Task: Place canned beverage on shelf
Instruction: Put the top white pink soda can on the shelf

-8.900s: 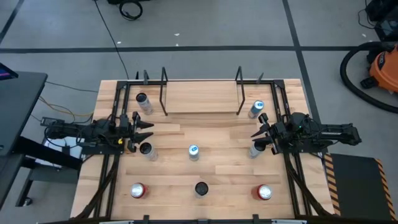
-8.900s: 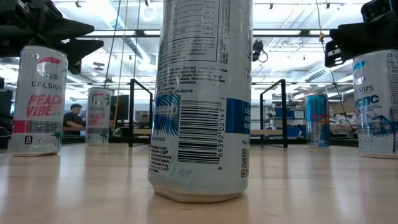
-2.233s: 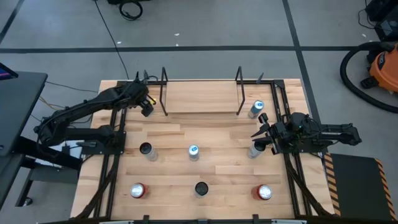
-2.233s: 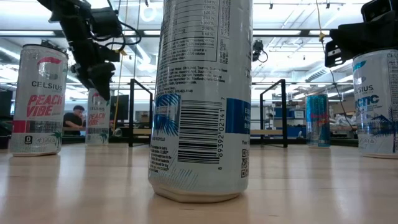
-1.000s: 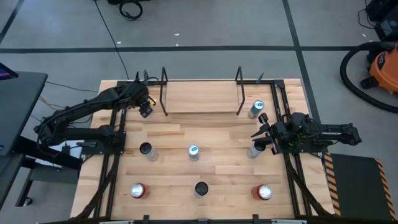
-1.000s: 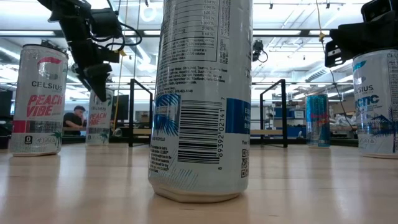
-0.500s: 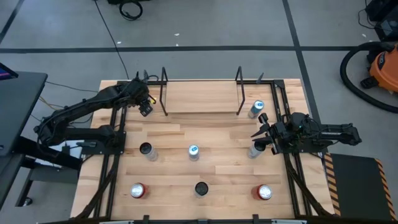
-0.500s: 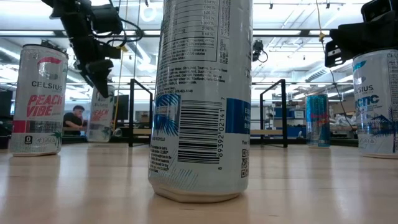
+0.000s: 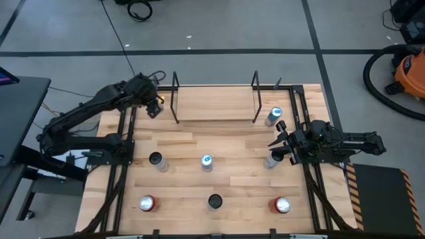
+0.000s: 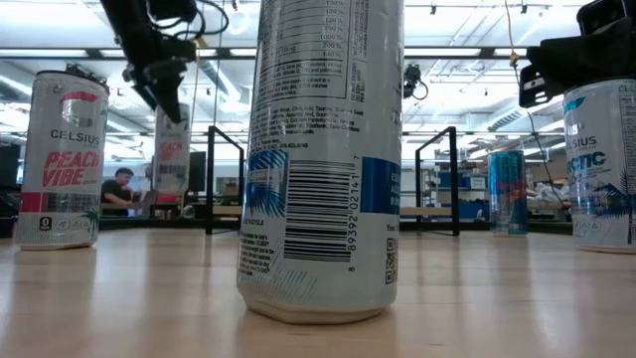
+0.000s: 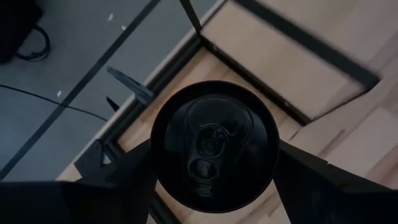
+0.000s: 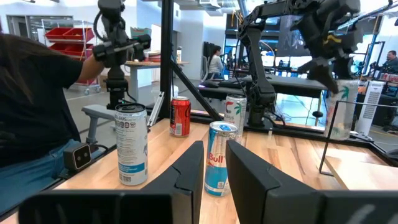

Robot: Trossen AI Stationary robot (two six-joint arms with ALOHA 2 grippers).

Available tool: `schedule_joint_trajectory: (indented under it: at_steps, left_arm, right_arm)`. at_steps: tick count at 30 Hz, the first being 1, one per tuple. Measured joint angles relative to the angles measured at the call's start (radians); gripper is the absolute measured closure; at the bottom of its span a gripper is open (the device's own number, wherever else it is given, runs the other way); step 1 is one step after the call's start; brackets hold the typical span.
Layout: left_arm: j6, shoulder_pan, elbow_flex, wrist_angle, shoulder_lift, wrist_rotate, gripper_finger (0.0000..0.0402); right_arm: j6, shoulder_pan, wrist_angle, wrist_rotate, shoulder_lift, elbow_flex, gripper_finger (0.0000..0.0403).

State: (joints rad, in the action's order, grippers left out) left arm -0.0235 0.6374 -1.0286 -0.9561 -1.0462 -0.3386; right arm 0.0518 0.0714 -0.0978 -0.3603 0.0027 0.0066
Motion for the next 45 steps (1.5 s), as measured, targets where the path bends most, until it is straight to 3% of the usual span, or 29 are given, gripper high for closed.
schedule_joint_trajectory:
  at_steps: [23, 33, 45]
  left_arm:
    - [-0.017, 0.0, -0.309, -0.071, 0.001, -0.001, 0.0122]
    - [-0.018, -0.002, -0.335, -0.006, 0.0, -0.002, 0.0122]
    - [-0.014, -0.08, -0.335, 0.095, -0.022, 0.0, 0.0122]
  right_arm:
    - [0.0, 0.0, 0.0, 0.0, 0.0, 0.0, 0.0325]
    - [0.0, 0.0, 0.0, 0.0, 0.0, 0.0, 0.0325]
    - [0.0, 0.0, 0.0, 0.0, 0.0, 0.0, 0.0325]
